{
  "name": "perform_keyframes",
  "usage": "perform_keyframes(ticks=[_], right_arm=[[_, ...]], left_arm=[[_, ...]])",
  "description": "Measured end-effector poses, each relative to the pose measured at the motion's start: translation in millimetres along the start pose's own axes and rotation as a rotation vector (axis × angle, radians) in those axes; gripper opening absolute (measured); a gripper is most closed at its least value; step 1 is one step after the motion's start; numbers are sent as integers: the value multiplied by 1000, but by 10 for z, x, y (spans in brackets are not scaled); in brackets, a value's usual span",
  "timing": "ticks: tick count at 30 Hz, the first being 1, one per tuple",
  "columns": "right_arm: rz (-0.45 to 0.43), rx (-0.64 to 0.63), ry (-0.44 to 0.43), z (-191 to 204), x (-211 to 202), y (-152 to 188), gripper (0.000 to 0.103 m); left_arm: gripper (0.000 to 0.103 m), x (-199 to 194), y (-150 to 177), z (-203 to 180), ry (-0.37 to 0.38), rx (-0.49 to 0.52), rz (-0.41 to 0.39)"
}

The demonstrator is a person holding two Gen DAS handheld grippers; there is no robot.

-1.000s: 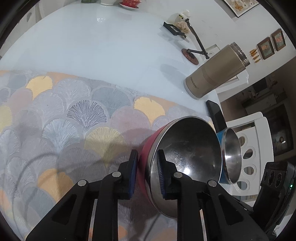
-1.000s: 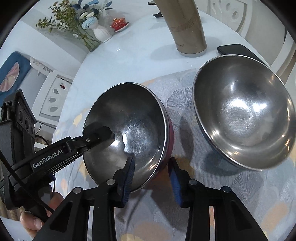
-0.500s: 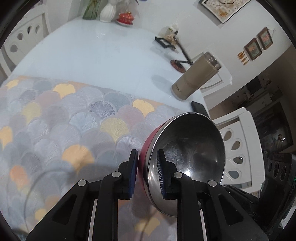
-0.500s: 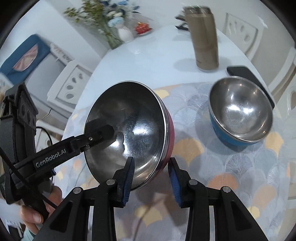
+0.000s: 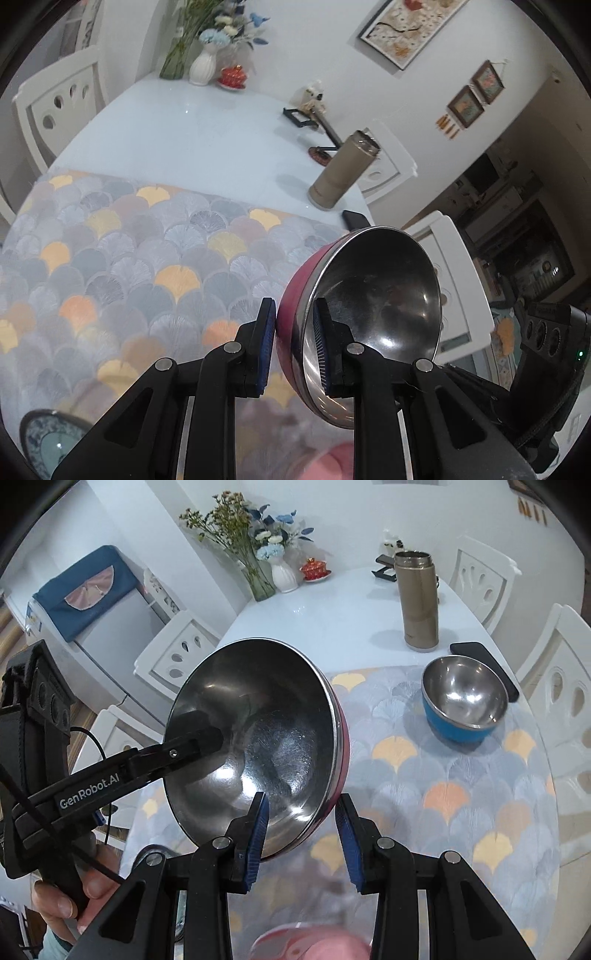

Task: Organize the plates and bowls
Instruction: 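Lift the red steel bowl with both tools and carry it to the pink bowl, then lower the red steel bowl into the pink bowl and open both tools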

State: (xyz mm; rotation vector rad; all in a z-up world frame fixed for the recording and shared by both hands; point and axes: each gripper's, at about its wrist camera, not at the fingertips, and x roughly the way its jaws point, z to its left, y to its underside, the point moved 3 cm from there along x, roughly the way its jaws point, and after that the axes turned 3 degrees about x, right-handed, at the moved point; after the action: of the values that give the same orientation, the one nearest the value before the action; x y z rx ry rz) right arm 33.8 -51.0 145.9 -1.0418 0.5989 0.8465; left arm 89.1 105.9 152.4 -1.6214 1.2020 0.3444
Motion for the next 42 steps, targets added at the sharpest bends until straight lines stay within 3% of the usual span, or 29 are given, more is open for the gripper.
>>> perform_keyframes(ticks=[8,17,30,42], right_arm=[[-29,-29,16,243,-380,415,37],[-26,-49,78,277,-643,925,38],[120,69,108,-74,-665,1736,38],[164,82,183,-148,-623,1950,38]], left_arm=[[18,-405,392,-100,8,12,-16],[18,-557,867,-250,41,30,16],[18,-495,1571,-487,23,93,120],[18,-286,1843,-562,-22,158,204]])
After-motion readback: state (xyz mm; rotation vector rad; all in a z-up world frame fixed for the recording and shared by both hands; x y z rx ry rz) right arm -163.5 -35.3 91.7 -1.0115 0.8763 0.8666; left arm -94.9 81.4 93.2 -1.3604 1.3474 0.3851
